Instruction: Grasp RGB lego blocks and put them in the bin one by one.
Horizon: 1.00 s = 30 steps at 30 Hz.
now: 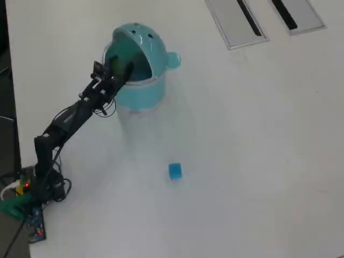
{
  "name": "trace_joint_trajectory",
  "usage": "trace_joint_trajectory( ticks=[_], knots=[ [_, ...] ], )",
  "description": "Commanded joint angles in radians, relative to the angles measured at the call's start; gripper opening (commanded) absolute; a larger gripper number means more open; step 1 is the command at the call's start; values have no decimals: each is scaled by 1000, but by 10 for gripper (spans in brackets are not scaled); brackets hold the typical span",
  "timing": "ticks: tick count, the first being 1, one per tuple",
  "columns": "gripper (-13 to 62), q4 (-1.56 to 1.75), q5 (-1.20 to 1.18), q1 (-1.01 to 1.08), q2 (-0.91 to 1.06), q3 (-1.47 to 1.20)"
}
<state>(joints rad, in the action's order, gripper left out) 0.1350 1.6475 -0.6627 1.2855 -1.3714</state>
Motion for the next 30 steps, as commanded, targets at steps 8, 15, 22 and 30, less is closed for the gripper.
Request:
trace_joint_trajectory(
  ticks=[8,15,22,30],
  knots=[
    [286,169,78,-3,238,-184],
    [286,213,112,5,462,-437],
    [311,178,97,-12,623,-578],
    [331,143,-34,58,793,-805]
  ],
)
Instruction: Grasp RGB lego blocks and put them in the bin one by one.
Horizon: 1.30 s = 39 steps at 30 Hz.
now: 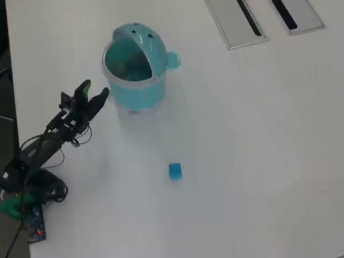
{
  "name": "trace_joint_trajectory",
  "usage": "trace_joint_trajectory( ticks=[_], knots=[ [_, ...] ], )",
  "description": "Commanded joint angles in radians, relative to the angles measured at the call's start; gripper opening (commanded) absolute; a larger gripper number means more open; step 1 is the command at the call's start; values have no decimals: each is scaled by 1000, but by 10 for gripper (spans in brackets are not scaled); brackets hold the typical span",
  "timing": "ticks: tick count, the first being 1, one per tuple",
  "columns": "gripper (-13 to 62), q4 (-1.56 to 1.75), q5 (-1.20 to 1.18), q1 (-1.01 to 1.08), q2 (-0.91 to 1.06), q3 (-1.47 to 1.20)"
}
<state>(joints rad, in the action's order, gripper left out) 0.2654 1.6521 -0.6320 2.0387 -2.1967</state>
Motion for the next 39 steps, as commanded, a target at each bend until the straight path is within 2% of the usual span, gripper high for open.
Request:
trace_joint_trajectory(
  ticks=[1,7,15,23,39],
  knots=[
    [331,12,-63,57,49,0],
    [329,-21,-184,252,74,-120],
    [329,-199,-149,431,15,-160],
    [329,-186,-64,569,-175,-118],
    [330,-138,-9,750,-655,242]
  ],
)
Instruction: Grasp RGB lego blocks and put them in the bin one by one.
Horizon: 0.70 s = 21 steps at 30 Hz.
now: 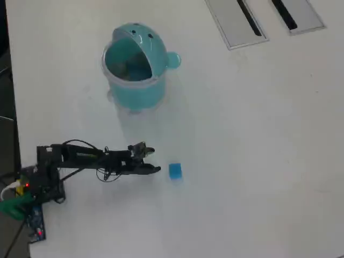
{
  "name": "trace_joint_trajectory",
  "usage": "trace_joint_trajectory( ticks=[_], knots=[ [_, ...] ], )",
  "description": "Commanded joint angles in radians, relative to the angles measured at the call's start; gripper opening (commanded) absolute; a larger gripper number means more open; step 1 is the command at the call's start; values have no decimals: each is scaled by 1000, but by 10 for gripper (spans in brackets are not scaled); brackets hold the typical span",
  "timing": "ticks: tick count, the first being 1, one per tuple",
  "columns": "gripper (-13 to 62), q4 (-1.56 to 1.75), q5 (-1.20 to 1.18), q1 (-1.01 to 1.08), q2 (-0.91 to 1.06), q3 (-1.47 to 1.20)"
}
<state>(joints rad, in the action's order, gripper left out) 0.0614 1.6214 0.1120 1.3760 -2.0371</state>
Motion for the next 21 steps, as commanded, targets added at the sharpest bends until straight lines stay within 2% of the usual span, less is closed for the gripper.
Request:
trace_joint_trajectory(
  ticks=[1,5,21],
  knots=[
    [330,71,28,12,-21,104],
    [330,80,48,43,-120,184],
    [331,124,72,115,-311,360]
  ],
)
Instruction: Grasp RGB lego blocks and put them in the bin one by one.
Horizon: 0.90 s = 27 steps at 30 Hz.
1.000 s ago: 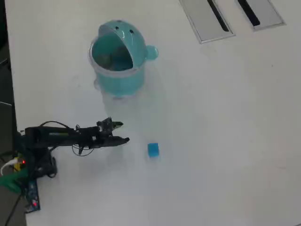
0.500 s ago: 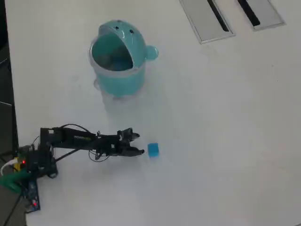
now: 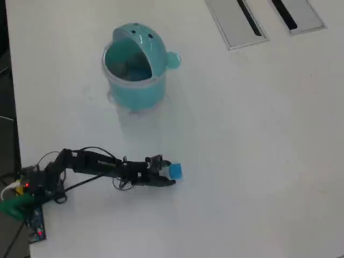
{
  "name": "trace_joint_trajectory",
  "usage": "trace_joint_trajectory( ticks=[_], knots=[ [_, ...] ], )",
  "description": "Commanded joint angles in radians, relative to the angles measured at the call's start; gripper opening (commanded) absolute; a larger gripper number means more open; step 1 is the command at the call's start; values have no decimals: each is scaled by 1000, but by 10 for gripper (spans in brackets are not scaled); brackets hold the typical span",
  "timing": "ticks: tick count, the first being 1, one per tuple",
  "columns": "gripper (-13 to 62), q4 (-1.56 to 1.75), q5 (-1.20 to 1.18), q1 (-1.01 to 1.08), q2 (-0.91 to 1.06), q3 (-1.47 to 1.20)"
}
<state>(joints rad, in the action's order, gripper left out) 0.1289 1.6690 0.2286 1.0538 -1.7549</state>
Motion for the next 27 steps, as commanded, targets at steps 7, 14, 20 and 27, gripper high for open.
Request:
trace_joint_trajectory(
  ticks=[7,14,20,27],
  knots=[
    [332,103,23,-5,-51,114],
    [317,173,26,-9,-117,172],
    [216,222,-2,-6,-149,187],
    [163,302,-110,-18,-83,150]
  ],
)
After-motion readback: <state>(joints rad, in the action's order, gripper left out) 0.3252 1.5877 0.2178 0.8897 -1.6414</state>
